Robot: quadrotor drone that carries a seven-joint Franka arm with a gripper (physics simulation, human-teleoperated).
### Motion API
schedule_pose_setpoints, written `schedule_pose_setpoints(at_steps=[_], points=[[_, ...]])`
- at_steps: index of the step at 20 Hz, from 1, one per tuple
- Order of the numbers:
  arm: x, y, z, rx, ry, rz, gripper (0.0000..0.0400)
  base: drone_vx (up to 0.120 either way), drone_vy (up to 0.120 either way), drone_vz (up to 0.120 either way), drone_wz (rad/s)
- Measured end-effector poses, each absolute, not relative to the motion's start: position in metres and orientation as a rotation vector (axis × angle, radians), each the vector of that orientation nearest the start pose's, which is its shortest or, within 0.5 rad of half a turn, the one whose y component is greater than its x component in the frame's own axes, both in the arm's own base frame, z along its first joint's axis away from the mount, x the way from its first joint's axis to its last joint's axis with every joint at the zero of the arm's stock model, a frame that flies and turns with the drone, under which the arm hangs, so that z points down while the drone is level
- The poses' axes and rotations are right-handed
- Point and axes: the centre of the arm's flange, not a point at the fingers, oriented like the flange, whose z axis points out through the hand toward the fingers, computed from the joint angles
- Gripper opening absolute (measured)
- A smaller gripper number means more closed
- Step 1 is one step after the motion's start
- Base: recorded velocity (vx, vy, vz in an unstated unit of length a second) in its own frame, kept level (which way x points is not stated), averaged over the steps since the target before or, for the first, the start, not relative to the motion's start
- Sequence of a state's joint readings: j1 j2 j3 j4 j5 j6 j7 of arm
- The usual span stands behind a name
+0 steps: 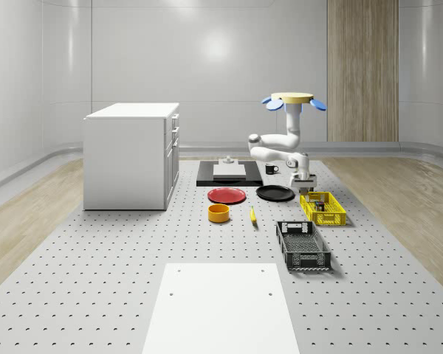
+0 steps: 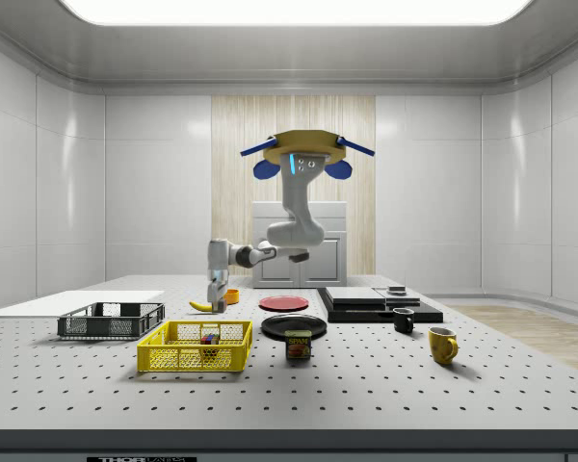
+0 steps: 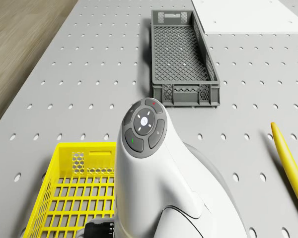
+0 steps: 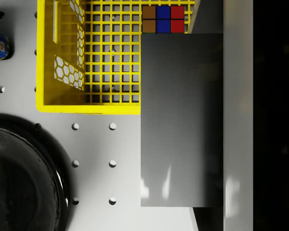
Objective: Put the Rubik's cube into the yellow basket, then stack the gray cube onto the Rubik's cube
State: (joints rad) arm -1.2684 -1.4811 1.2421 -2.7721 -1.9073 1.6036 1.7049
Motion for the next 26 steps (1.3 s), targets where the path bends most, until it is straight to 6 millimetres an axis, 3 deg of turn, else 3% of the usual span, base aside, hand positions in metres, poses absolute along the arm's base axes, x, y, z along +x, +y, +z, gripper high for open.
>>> schedule_pose_setpoints(at_steps=[8, 17, 26], points=[[0.3287, -0.006, 0.5347, 0.001, -0.002, 0.786, 0.025, 0.0, 0.12, -0.055, 0.0], [0.3288, -0.006, 0.5347, 0.001, -0.002, 0.786, 0.025, 0.0, 0.12, 0.0, 0.0], [0.3288, -0.006, 0.5347, 0.001, -0.002, 0.786, 0.025, 0.0, 0.031, 0.0, 0.0]])
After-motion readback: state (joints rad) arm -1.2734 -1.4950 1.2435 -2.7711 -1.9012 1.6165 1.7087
